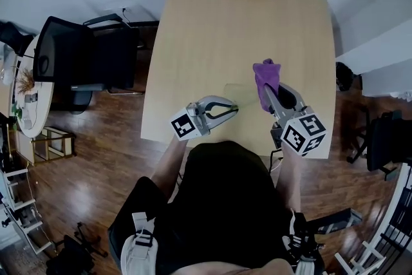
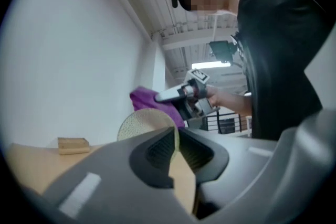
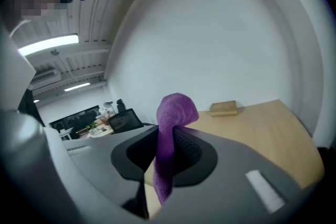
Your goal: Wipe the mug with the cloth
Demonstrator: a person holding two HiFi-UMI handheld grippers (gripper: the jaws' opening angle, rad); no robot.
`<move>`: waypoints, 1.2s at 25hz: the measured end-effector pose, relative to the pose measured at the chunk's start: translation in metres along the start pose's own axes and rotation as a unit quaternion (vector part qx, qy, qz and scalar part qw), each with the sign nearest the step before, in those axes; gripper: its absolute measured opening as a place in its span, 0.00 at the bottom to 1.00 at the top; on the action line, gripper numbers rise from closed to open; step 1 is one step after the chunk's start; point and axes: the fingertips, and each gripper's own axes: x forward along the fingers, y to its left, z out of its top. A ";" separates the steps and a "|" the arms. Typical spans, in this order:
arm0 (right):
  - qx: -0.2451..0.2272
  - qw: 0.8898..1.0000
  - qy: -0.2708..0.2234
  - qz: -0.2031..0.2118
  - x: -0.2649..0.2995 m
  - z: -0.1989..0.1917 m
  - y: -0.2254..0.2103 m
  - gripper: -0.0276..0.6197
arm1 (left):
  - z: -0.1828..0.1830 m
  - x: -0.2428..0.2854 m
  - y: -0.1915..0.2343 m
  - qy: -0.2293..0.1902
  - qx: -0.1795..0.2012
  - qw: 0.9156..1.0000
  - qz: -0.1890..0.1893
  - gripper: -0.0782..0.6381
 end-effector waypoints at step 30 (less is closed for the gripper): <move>-0.124 0.992 0.031 -0.002 0.036 -0.033 0.034 0.14 | 0.026 0.006 0.050 -0.144 -0.388 0.907 0.082 0.17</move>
